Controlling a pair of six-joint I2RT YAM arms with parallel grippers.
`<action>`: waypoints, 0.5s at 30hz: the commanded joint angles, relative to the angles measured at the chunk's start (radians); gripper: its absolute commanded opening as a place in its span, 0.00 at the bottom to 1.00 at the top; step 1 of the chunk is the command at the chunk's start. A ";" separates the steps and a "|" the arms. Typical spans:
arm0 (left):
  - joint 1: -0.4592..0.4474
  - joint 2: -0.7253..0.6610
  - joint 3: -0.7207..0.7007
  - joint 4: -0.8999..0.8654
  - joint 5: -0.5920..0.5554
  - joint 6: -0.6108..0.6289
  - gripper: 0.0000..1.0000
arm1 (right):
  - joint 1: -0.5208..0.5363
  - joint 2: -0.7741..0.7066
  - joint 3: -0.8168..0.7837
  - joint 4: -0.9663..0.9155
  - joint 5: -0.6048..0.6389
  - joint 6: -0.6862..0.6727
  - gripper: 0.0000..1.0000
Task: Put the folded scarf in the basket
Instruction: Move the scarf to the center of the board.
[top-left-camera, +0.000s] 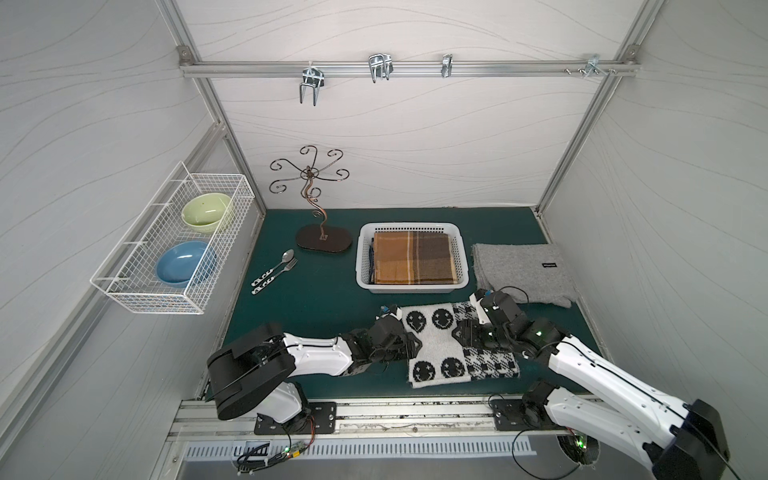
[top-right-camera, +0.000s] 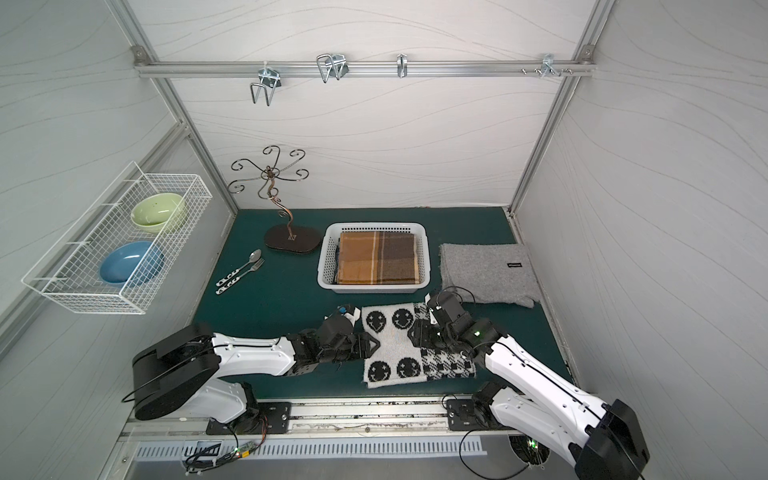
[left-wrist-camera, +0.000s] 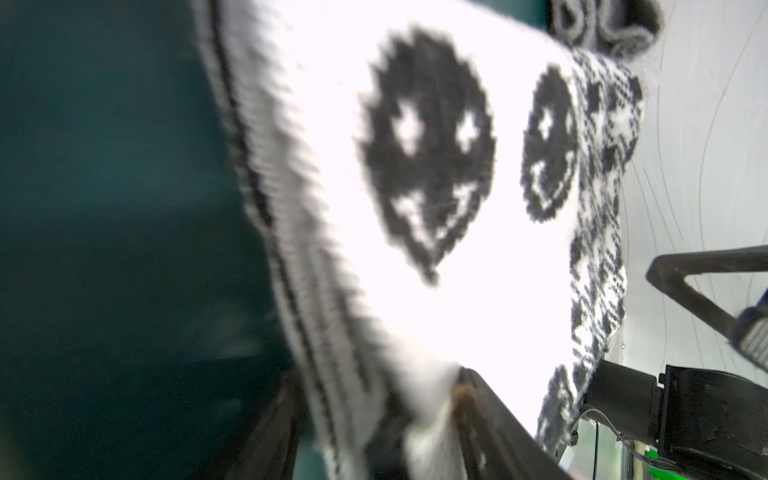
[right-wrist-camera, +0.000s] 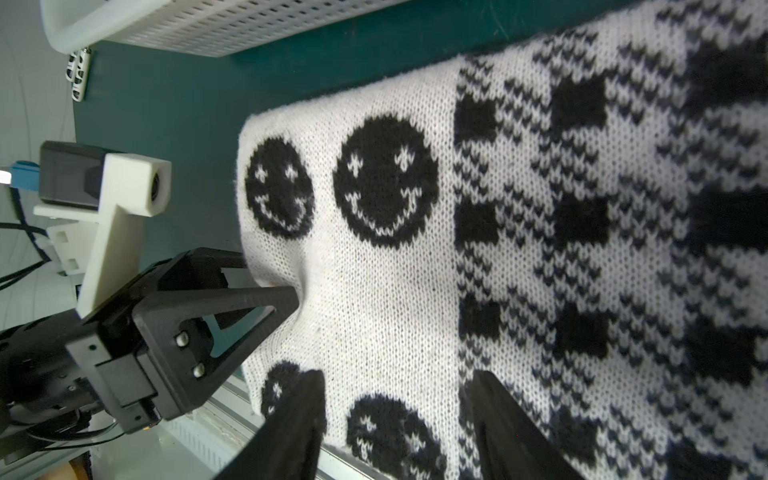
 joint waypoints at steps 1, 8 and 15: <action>-0.014 0.075 0.046 0.008 -0.005 -0.031 0.62 | -0.007 -0.009 0.005 -0.004 0.000 -0.029 0.59; -0.051 0.018 -0.017 -0.021 -0.108 -0.121 0.48 | -0.014 -0.074 -0.014 -0.029 0.022 -0.036 0.60; -0.048 -0.061 -0.028 -0.128 -0.150 -0.060 0.53 | -0.014 -0.050 -0.029 0.001 0.000 -0.040 0.60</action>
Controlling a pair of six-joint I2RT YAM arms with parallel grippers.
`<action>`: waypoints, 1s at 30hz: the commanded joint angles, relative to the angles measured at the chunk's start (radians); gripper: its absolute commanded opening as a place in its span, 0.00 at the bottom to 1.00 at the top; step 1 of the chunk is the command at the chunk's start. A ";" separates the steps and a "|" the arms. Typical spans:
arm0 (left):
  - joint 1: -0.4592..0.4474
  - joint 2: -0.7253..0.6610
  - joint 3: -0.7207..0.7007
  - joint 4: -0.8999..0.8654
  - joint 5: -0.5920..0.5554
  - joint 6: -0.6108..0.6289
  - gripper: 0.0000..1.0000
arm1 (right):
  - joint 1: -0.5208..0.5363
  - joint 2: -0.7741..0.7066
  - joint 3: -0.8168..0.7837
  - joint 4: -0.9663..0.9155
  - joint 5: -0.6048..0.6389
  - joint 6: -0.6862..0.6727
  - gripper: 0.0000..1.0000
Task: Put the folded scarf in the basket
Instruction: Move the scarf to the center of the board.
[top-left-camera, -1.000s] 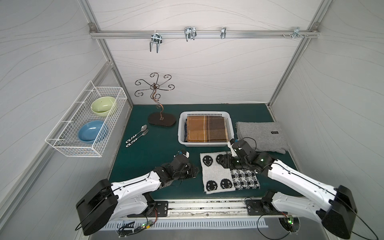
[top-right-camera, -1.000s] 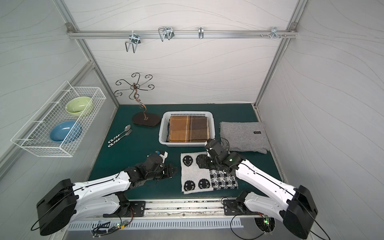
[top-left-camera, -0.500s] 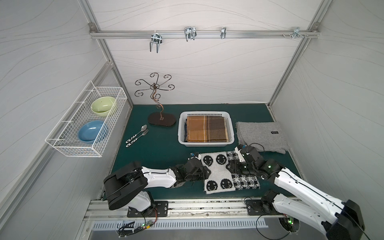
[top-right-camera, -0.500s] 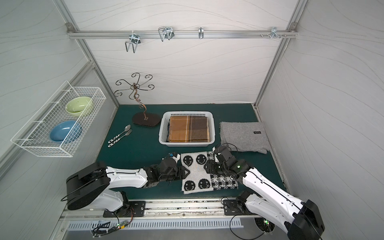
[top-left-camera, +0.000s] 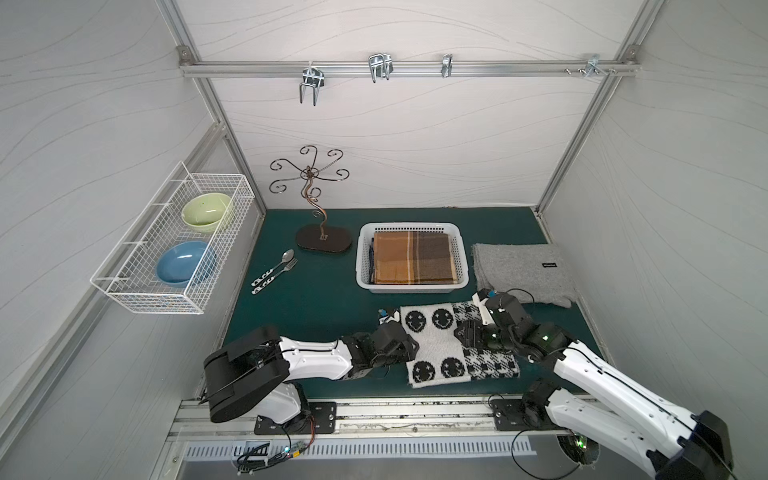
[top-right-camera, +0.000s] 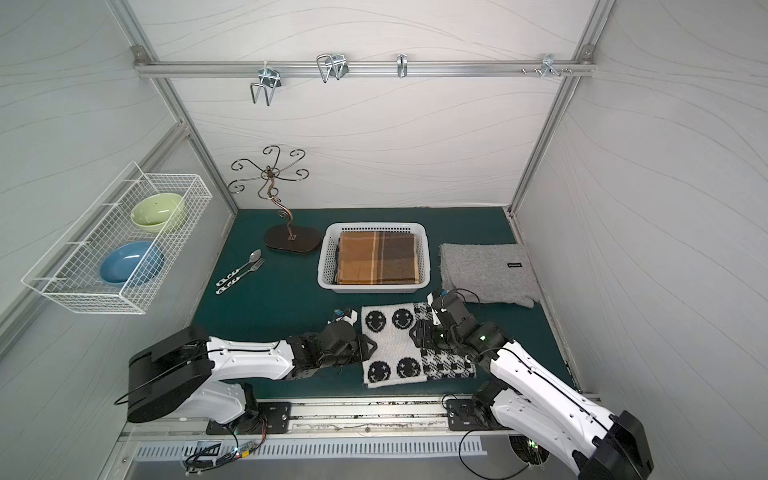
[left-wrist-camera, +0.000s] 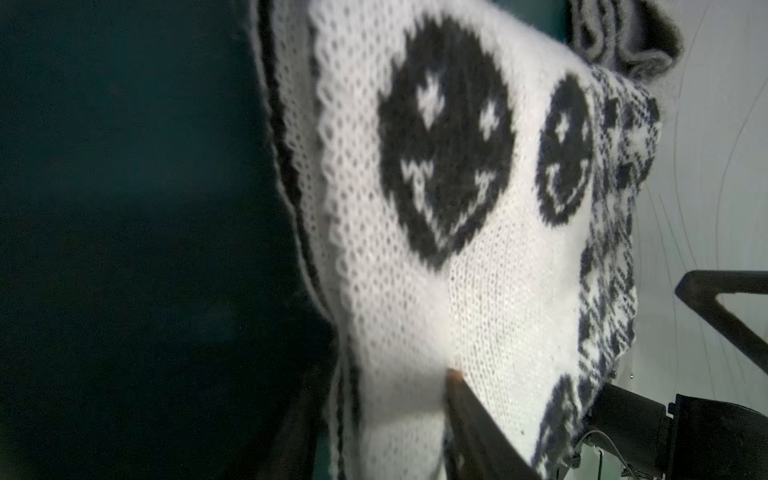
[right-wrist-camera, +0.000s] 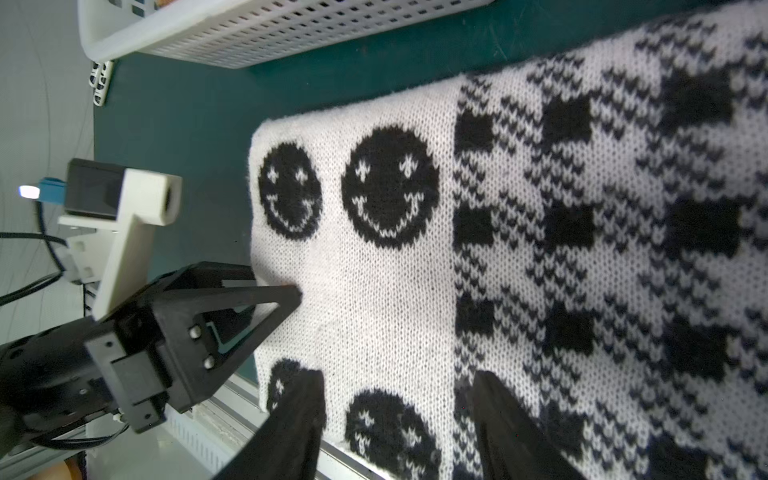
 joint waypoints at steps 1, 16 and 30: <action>-0.002 0.038 -0.004 -0.004 -0.002 0.026 0.54 | -0.006 0.007 -0.011 0.015 -0.008 -0.015 0.60; -0.051 0.198 0.033 0.119 0.041 -0.029 0.16 | -0.013 -0.059 -0.025 -0.012 -0.009 -0.033 0.60; 0.165 -0.166 -0.183 -0.267 0.092 0.110 0.02 | -0.141 0.003 -0.075 0.077 -0.117 -0.113 0.62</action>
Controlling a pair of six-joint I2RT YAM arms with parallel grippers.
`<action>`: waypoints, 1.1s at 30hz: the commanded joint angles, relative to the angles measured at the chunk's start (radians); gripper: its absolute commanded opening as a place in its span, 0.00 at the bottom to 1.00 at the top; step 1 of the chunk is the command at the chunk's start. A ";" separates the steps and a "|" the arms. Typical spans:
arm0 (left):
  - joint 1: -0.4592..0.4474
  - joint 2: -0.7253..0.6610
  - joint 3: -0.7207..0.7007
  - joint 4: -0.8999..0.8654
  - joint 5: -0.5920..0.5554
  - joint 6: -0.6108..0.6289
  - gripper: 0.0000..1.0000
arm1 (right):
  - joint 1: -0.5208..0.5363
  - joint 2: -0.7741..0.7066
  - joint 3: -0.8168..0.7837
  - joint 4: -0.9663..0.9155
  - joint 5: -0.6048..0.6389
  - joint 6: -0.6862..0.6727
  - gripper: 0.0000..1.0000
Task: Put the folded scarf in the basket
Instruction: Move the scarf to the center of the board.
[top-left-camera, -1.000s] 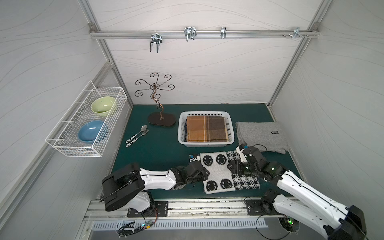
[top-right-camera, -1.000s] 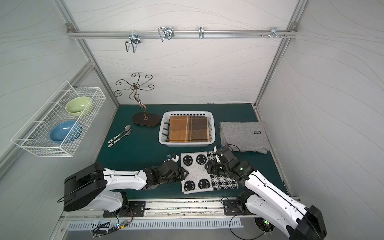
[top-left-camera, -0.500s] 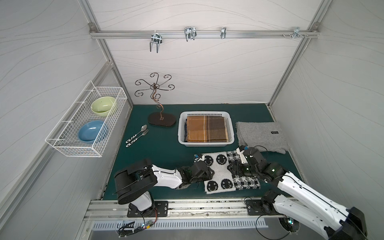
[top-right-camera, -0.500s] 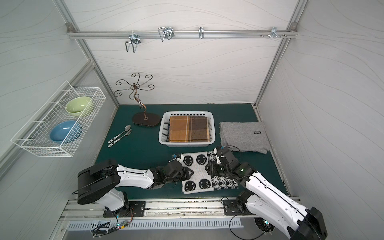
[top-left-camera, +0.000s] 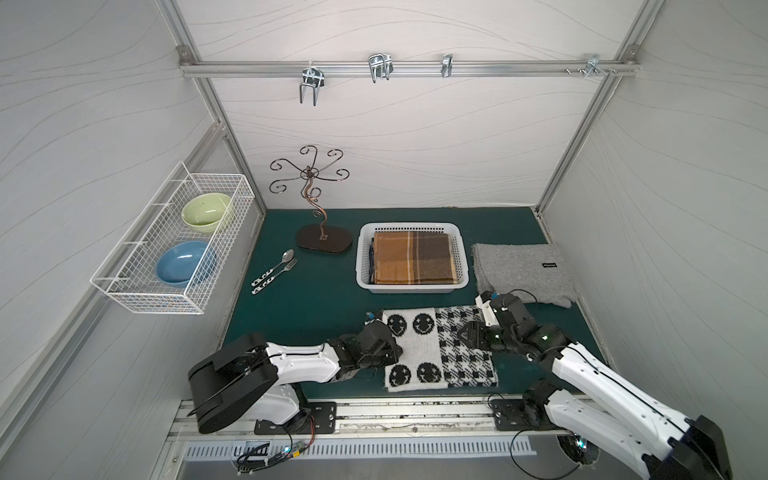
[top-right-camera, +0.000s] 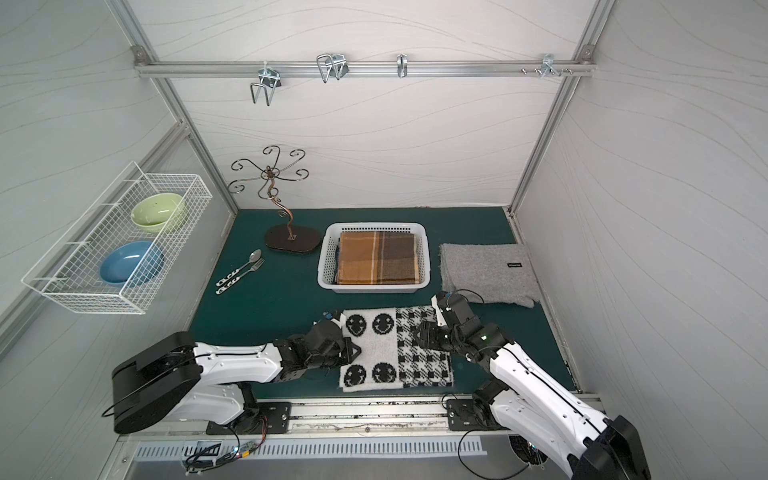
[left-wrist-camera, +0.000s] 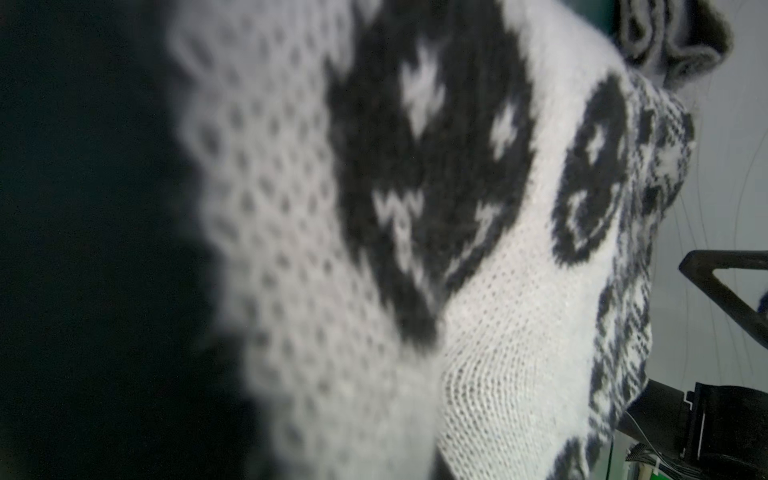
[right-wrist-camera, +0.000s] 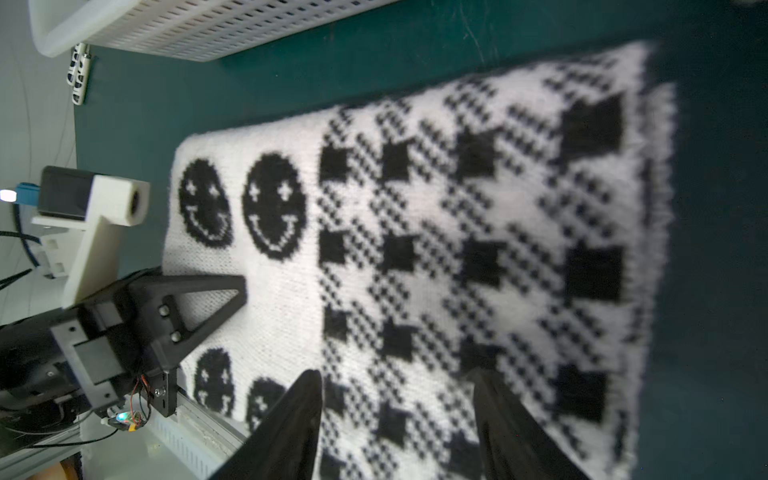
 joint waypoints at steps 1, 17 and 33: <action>0.065 -0.082 -0.053 -0.273 -0.005 0.077 0.05 | -0.043 0.011 -0.012 0.042 -0.055 -0.045 0.62; 0.154 -0.223 -0.037 -0.323 -0.014 0.117 0.60 | -0.182 0.251 -0.081 0.240 -0.294 -0.133 0.75; 0.146 -0.100 -0.099 -0.098 -0.010 0.047 0.61 | -0.123 0.457 -0.045 0.264 -0.276 -0.114 0.70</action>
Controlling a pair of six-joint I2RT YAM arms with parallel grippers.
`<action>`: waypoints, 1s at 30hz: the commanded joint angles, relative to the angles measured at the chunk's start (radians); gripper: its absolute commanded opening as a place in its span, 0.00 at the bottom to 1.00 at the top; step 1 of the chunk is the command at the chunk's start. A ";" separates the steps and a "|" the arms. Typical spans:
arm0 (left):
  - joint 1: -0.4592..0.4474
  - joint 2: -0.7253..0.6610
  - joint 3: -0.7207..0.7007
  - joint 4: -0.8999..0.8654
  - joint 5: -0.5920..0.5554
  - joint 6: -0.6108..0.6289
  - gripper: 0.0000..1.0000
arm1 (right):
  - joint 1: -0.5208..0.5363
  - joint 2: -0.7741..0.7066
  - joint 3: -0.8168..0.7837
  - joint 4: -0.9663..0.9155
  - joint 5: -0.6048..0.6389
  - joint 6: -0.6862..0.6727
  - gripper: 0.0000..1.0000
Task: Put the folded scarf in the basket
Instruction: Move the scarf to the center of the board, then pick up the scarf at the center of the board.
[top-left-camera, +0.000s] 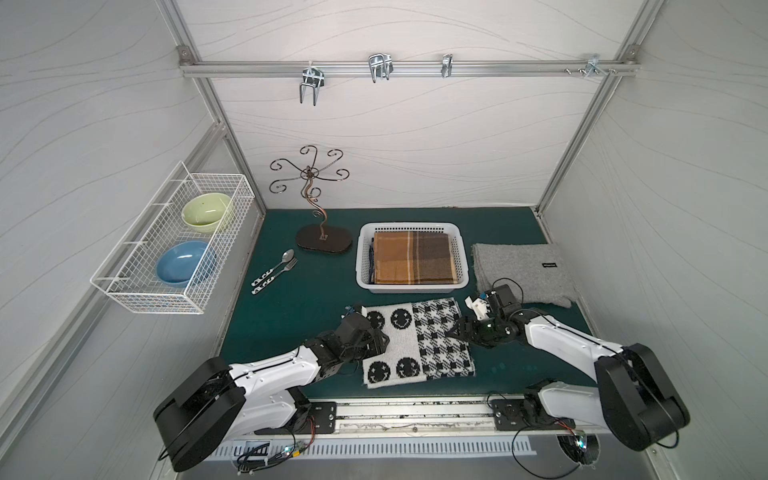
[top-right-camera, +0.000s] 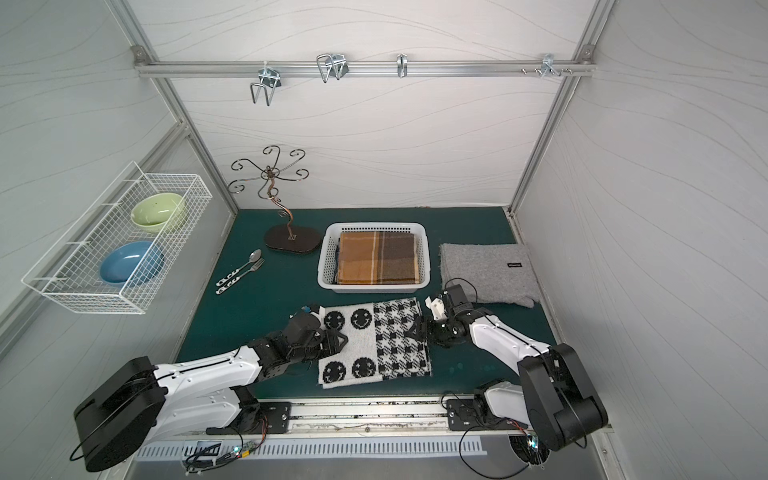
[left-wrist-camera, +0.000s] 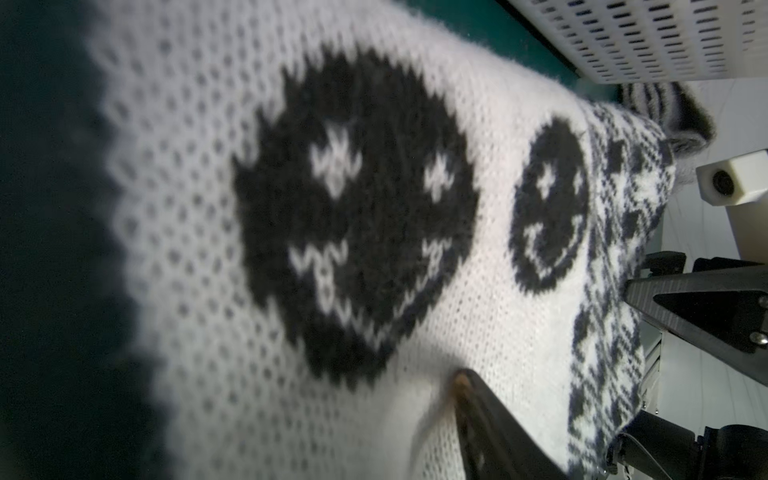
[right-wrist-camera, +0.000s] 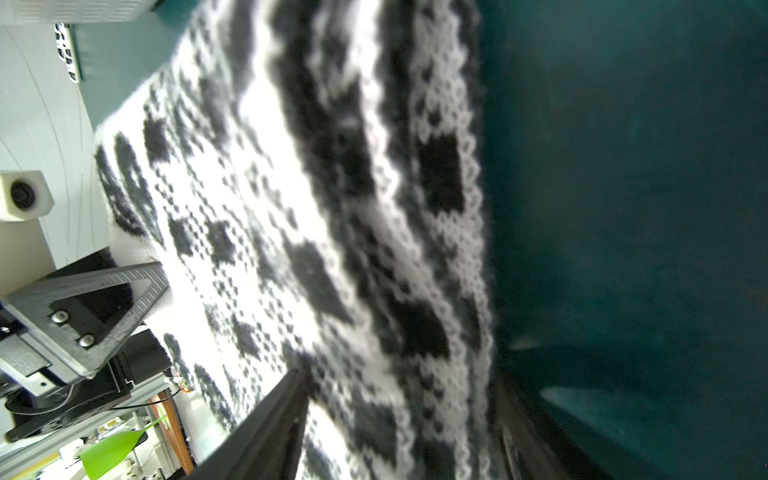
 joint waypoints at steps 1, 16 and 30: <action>-0.002 0.047 -0.057 0.004 -0.024 -0.032 0.61 | 0.064 0.046 -0.023 0.015 0.024 0.024 0.69; -0.058 0.184 -0.007 0.090 -0.036 -0.035 0.61 | 0.120 0.031 -0.108 0.157 0.049 0.139 0.56; -0.061 0.161 0.005 0.101 -0.006 -0.022 0.00 | 0.130 0.012 -0.106 0.185 0.003 0.125 0.03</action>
